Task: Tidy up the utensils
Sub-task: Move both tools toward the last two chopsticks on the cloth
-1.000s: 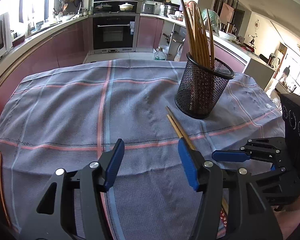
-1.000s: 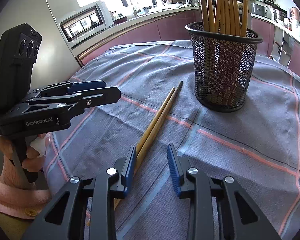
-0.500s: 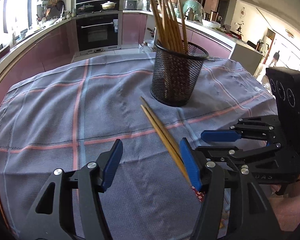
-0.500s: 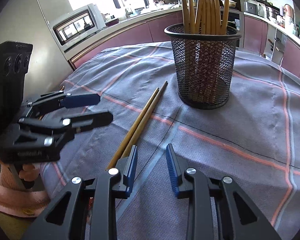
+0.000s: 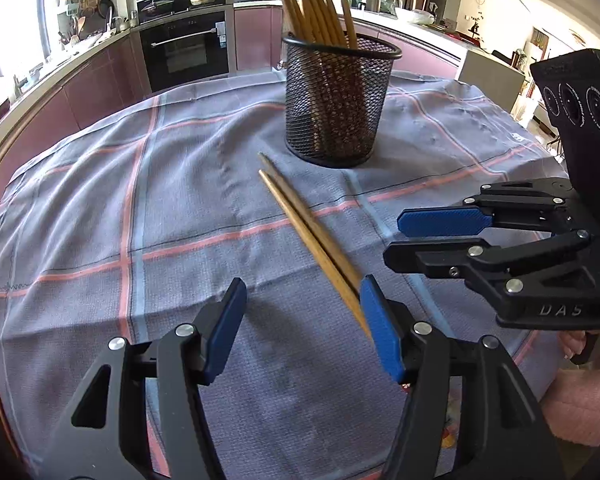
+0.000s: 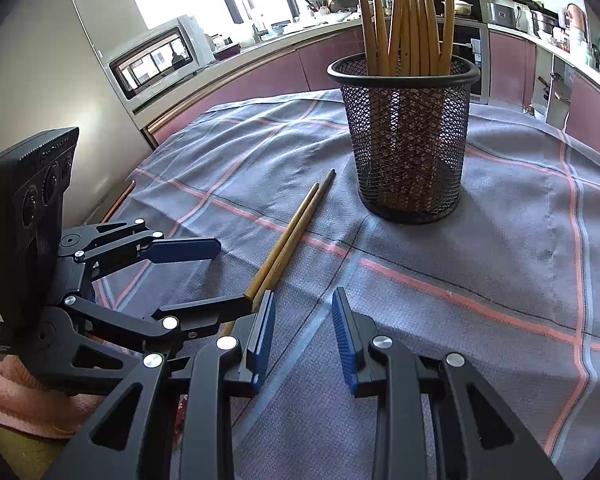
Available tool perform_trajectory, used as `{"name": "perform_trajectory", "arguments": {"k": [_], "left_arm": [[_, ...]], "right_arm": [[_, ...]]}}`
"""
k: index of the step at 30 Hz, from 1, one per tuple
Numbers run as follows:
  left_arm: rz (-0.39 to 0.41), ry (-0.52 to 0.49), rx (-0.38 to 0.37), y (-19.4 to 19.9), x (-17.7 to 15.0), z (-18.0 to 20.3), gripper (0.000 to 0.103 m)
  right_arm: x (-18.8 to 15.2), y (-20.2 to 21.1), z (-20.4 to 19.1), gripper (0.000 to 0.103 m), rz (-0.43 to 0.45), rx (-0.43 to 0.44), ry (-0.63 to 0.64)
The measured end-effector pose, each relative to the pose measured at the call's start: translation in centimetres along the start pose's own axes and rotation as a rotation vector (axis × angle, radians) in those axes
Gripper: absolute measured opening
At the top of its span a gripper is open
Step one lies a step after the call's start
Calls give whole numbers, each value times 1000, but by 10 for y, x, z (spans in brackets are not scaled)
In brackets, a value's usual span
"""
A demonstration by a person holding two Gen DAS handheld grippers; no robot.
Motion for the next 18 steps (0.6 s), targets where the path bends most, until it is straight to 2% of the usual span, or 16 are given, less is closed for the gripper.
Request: {"name": "perform_trajectory", "arguments": {"k": [7, 10, 18], "left_arm": [[-3, 10, 7, 1, -3, -9, 59], [-7, 20, 15, 1, -4, -13, 55], [-12, 56, 8, -1, -4, -20, 53]], "right_arm": [[3, -4, -1, 28, -3, 2, 7], [6, -7, -2, 28, -5, 0, 13], [19, -25, -7, 28, -9, -20, 28]]}}
Point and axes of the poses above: each gripper's, at about its wrist camera, not at the fingertips, and y roughly against the way its jaws point, z to its right, x to its top, the point moved 3 cm from there along -y, roughly the way its jaws point, and after that the axes turned 10 degrees about x, right-handed, at the moved point
